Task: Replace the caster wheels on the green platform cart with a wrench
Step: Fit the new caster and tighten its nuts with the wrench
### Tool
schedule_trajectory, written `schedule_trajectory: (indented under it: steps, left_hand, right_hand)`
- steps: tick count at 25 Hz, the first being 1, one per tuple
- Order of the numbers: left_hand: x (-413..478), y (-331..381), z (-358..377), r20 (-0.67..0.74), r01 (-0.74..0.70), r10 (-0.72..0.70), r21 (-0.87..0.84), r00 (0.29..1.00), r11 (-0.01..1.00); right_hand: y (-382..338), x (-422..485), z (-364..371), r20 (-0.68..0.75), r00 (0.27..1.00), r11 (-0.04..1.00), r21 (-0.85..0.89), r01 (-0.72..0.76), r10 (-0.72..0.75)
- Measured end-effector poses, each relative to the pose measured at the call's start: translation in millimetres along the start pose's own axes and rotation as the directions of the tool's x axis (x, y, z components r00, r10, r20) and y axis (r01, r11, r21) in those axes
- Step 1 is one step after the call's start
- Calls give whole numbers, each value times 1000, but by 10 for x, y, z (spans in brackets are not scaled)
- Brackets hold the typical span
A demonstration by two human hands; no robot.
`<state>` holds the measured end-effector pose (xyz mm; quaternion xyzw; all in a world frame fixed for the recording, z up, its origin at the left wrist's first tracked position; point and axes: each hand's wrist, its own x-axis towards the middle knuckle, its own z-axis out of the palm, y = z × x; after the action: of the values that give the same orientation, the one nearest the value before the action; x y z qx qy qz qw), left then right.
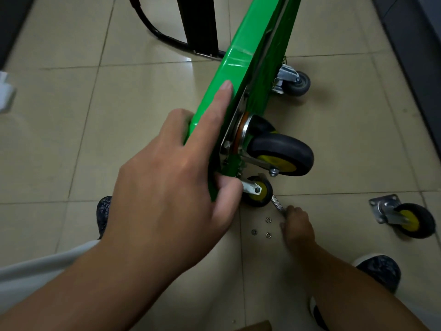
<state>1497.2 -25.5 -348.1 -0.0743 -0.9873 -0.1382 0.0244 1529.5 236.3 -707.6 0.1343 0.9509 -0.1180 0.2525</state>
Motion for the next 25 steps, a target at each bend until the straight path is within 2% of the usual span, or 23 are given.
schedule_trajectory:
  steps: [3, 7, 9, 13, 17, 20, 22, 25]
  left_hand:
    - [-9, 10, -5, -1, 7, -7, -17, 1000, 1000]
    - [-1, 5, 4, -9, 7, -7, -22, 1000, 1000]
    - [1, 0, 9, -16, 5, -6, -33, 1000, 999]
    - [-9, -4, 2, -19, -4, 3, -39, 1000, 999]
    - [2, 0, 25, -31, -4, 3, -34, 1000, 999]
    - [-7, 18, 26, -39, -1, -1, -43, 999, 999]
    - [-7, 20, 29, -50, -9, 6, -50, 999, 999]
    - [-6, 23, 36, -64, -7, 4, -47, 998, 999]
  right_hand:
    - [-24, 6, 51, -29, 998, 998, -11, -61, 60]
    - [-4, -51, 140, 8, 991, 981, 135, -136, 136]
    - [31, -90, 163, 0, 987, 976, 149, -157, 159]
    - [88, -43, 178, -111, 990, 987, 148, -65, 82]
    - [79, 77, 112, -14, 999, 990, 138, -42, 44]
    - [48, 24, 156, 81, 993, 981, 167, -101, 88]
    - [46, -31, 210, 77, 992, 979, 172, -113, 101]
    - [78, -75, 236, 89, 996, 961, 271, -45, 21]
